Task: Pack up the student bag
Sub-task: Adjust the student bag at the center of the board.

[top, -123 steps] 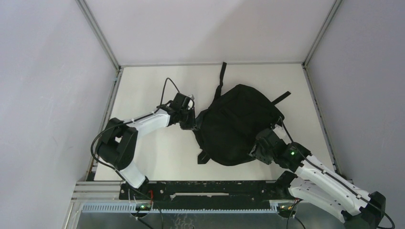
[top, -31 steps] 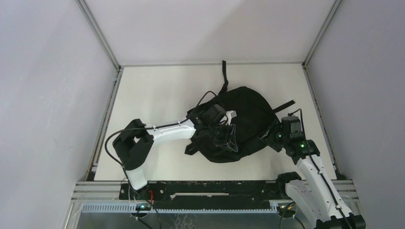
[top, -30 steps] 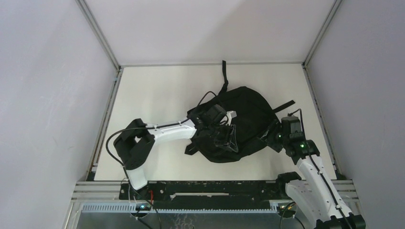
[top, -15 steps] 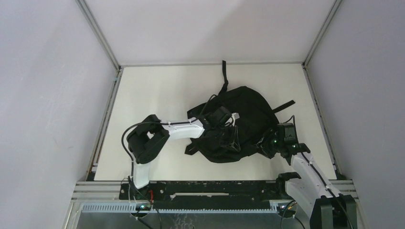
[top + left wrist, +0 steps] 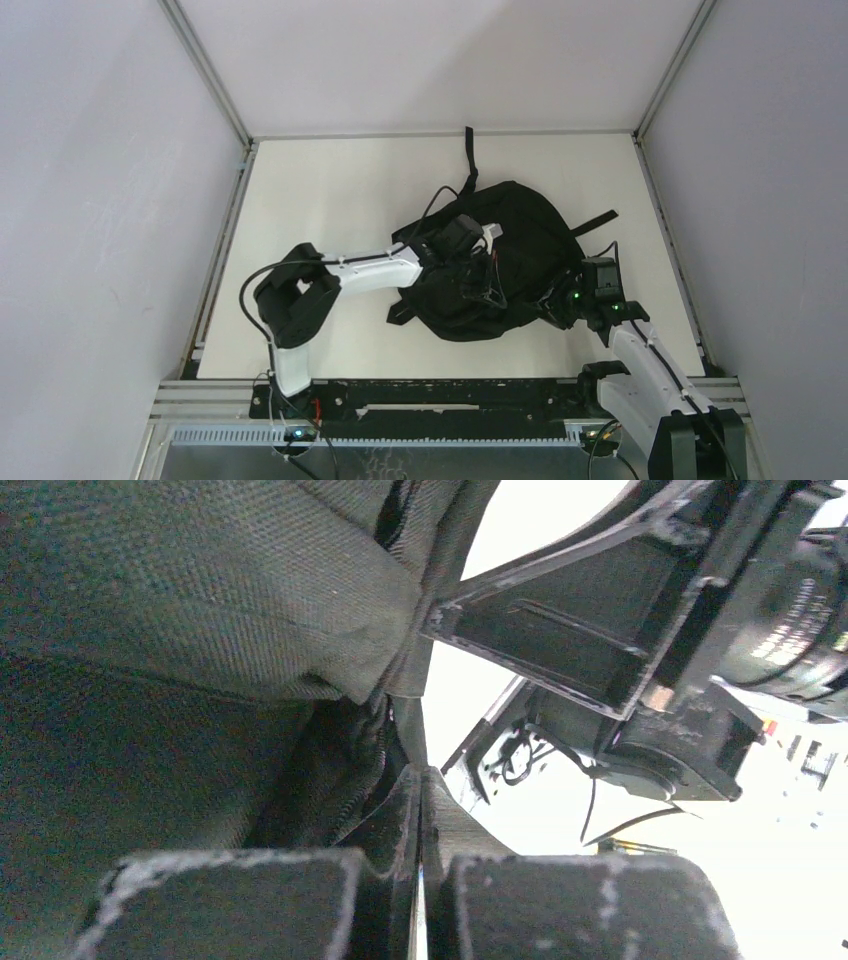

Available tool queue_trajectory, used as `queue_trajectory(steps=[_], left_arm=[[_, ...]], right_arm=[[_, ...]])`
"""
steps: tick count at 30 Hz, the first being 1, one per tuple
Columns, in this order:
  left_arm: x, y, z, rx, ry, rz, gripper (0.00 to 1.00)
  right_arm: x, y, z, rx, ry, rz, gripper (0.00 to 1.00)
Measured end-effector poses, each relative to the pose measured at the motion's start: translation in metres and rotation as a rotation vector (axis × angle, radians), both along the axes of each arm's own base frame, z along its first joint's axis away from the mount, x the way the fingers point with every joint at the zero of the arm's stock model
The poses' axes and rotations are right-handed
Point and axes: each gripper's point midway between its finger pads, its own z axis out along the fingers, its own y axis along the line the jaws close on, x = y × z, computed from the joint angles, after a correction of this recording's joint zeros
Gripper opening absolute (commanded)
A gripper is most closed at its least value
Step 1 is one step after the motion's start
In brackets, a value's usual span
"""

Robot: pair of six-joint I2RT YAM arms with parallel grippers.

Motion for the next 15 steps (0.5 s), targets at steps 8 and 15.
queue_trajectory(steps=[8,15], left_arm=[[0.0,0.008,0.03,-0.037,-0.076,-0.008,0.0],[-0.007,0.021,0.014,0.012,-0.083,-0.034,0.27]], right_arm=[[0.0,0.0,0.001,0.008,-0.001,-0.003,0.52],[0.0,0.001,0.005,0.012,-0.026,0.018,0.63]])
